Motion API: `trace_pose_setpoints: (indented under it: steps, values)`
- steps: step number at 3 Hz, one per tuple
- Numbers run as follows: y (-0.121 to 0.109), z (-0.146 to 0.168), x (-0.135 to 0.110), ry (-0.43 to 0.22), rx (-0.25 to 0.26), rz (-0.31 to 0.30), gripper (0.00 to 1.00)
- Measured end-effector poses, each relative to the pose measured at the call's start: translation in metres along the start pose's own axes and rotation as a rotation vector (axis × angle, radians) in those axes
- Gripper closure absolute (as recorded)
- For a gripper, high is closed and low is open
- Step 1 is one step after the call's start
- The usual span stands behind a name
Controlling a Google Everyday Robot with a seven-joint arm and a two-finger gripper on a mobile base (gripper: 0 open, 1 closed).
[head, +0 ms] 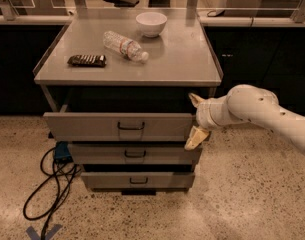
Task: Open top drawer
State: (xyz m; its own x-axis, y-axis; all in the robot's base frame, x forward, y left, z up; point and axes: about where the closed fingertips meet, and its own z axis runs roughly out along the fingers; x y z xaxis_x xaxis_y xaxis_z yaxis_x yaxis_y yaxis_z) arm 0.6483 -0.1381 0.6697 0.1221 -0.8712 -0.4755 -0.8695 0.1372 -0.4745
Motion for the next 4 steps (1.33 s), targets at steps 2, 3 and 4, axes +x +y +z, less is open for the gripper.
trace_pose_setpoints:
  steps: [2, 3, 4]
  values:
    - [0.0000, 0.0001, 0.0000, 0.000, 0.000, 0.000, 0.19]
    - [0.0001, 0.0001, 0.0000, 0.000, 0.000, 0.000, 0.42]
    - [0.0001, 0.0001, -0.0001, 0.000, 0.000, 0.000, 0.65]
